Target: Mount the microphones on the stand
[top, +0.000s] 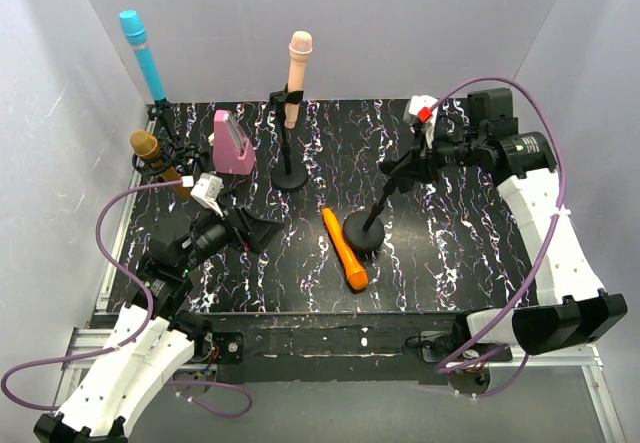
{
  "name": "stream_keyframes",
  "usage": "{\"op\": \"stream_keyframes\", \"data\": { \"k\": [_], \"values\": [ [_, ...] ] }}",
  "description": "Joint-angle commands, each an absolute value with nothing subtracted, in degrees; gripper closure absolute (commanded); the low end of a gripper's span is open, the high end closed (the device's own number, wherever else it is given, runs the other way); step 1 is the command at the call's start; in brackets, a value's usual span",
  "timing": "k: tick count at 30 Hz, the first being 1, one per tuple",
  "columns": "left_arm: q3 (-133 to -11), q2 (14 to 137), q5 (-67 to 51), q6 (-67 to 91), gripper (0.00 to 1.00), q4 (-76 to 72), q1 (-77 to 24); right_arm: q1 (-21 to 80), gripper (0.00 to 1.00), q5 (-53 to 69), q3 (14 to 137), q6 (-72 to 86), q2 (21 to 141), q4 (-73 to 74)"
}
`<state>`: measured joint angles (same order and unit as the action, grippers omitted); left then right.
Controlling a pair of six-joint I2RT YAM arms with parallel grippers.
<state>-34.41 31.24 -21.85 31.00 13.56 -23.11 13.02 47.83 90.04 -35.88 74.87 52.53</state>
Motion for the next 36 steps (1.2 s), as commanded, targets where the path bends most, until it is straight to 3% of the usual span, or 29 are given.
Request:
{"op": "stream_keyframes", "data": {
  "k": [1, 11, 22, 28, 33, 34, 36],
  "values": [
    [-33.75, 29.27, -23.99, 30.15, 0.02, 14.50, -23.11, 15.64, 0.92, 53.26, 92.20, -44.72, 75.41, 57.21],
    [-34.36, 30.67, -25.31, 30.85, 0.02, 14.15, -23.12, 18.72, 0.90, 51.15, 90.87, -50.01, 74.45, 62.22],
    [-34.63, 30.67, -26.28, 31.99, 0.02, 13.80, -23.03, 16.45, 0.92, 51.23, 95.71, -49.39, 74.88, 66.00],
    [-34.54, 30.76, -27.95, 32.61, 0.02, 13.01, -23.03, 15.73, 0.89, 50.71, 94.57, -52.20, 77.34, 69.34],
    [-35.07, 31.64, -30.67, 31.29, 0.02, 12.92, -23.03, 15.73, 0.79, 49.66, 94.57, -51.60, 78.05, 69.79],
    [-35.16, 31.81, -31.37, 30.68, 0.02, 12.92, -23.11, 15.73, 0.72, 49.31, 94.83, -50.81, 78.13, 69.87],
    [-35.42, 32.34, -32.78, 29.71, 0.02, 12.92, -23.03, 15.73, 0.44, 48.52, 95.27, -49.05, 78.05, 69.44]
  ]
}}
